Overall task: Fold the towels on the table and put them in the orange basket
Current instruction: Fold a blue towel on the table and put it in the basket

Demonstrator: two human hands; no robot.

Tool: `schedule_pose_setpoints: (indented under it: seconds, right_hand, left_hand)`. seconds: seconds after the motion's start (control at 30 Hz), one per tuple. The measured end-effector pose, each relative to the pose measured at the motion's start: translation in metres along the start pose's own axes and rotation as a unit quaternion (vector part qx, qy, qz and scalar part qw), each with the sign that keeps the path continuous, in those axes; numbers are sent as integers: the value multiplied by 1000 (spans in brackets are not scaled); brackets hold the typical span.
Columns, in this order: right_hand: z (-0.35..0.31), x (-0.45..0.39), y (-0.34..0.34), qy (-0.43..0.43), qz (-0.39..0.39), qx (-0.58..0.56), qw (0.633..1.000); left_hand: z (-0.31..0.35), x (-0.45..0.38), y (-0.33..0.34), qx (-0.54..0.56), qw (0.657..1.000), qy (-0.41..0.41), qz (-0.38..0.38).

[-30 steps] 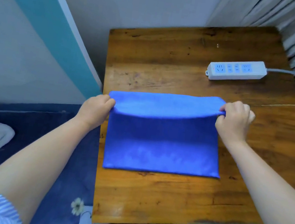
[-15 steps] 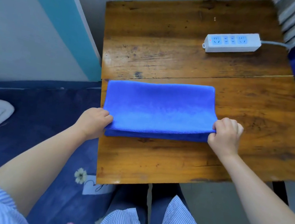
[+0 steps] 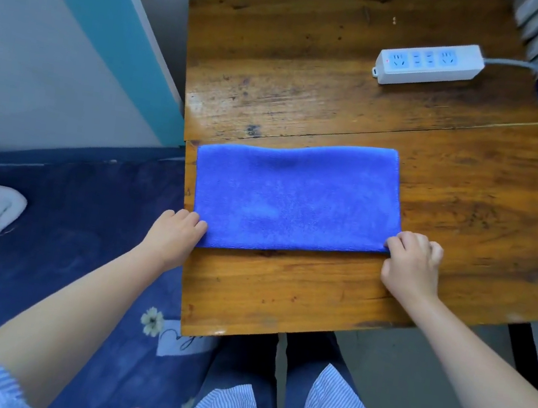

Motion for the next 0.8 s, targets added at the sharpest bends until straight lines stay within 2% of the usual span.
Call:
schedule_pose_setpoints:
  seconds: [0.07, 0.17, 0.27, 0.4, 0.6, 0.8]
  right_hand:
    - [-6, -6, -5, -3, 10, -15, 1000]
    - [-35, -31, -14, -39, 19, -52, 998]
    - [-75, -62, -10, -87, -22, -76, 993]
    - [-111, -96, 23, -143, -145, -81, 976]
    - [-126, -120, 53, -219, -179, -18, 959]
    - [-110, -128, 70, -204, -197, -18, 959]
  left_hand:
    - [12, 0, -26, -15, 997, 27, 77]
    - [27, -6, -62, 53, 982, 43, 177]
    - [33, -38, -70, 197, 966, -19, 165]
    - [39, -81, -74, 221, 960, -64, 158]
    - [49, -114, -73, 243, 957, -59, 150]
    - [25, -121, -53, 277, 942, -116, 148]
Point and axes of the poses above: each hand's wrist, its own x-axis away from the middle knuckle, its own y-axis out of the palm, z = x × y, the point moved 9 cm from there along -x, towards the middle knuckle, and after that the axes turned 7 degrees about x, right-handed, at the moved point
